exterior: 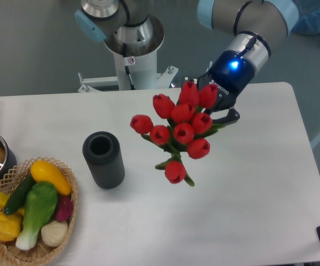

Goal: Insert the flowers into the vase
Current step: 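Carry the tulips over toward the black vase, then lower the tulip stems down into the black vase opening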

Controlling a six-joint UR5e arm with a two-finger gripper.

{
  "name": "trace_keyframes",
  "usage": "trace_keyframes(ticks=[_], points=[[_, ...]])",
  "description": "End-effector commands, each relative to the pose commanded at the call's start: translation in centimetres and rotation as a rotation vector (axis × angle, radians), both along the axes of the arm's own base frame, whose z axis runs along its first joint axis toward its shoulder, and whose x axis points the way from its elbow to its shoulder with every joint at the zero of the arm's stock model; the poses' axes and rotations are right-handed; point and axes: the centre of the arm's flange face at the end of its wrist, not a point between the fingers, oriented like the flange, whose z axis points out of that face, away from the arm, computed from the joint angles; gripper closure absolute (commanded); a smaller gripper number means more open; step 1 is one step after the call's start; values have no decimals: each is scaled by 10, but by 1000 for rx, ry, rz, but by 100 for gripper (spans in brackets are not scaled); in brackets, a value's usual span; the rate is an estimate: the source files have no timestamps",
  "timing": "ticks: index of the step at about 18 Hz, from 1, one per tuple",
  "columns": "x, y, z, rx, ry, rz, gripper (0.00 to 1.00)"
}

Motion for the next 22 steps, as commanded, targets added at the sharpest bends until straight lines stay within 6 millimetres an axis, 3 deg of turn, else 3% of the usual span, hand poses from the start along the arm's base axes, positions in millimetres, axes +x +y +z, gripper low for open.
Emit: trace_keyframes(ticks=[5,14,22], points=[[20,-1,20,46,14,-20,100],[102,-20,19,59,-3,-47,100],[147,5,7,38,-25,-137,100]])
